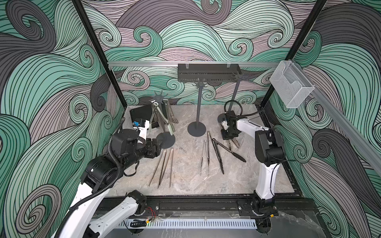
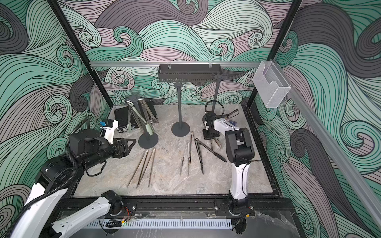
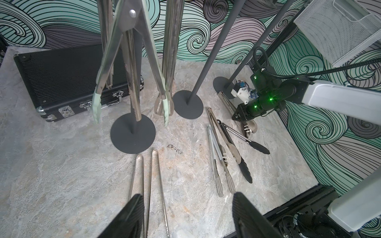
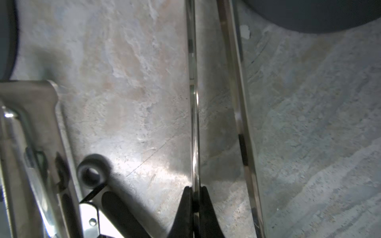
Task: Hang food tongs on kitchen utensil racks
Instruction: Pick up the food tongs from the center of the board.
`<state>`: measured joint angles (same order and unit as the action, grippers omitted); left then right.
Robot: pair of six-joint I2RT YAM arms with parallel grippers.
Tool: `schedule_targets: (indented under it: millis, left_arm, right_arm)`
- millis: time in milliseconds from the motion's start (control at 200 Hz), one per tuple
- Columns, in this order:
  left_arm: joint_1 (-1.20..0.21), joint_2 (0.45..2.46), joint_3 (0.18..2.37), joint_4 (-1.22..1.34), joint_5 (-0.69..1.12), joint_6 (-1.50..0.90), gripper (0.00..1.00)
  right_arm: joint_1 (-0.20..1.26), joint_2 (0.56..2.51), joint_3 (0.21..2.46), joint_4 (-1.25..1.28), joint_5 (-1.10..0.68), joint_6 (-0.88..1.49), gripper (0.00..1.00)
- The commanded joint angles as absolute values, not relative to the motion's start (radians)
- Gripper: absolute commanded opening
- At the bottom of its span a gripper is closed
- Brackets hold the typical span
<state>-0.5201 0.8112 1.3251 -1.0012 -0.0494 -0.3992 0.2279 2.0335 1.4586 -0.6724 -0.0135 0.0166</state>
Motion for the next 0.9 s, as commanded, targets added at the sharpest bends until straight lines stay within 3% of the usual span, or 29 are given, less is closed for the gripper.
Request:
schedule_targets:
  millis: [0, 425, 730, 896]
  left_arm:
    - [-0.512, 0.799, 1.322, -0.989, -0.072, -0.384, 0.68]
    - [-0.512, 0.790, 1.313, -0.997, -0.094, -0.381, 0.68]
    - [-0.512, 0.784, 1.317, -1.014, -0.114, -0.388, 0.68]
    - [-0.512, 0.772, 1.300, -1.002, -0.096, -0.382, 0.68]
  right_arm:
    - [0.241, 1.942, 1.437, -0.662, 0.009, 0.019, 0.00]
    - [0.320, 1.706, 1.342, -0.593, 0.002, -0.035, 0.00]
    - [0.322, 1.404, 1.246, -0.444, -0.214, -0.084, 0.00]
    - [0.322, 1.358, 1.315, -0.437, -0.346, -0.117, 0.00]
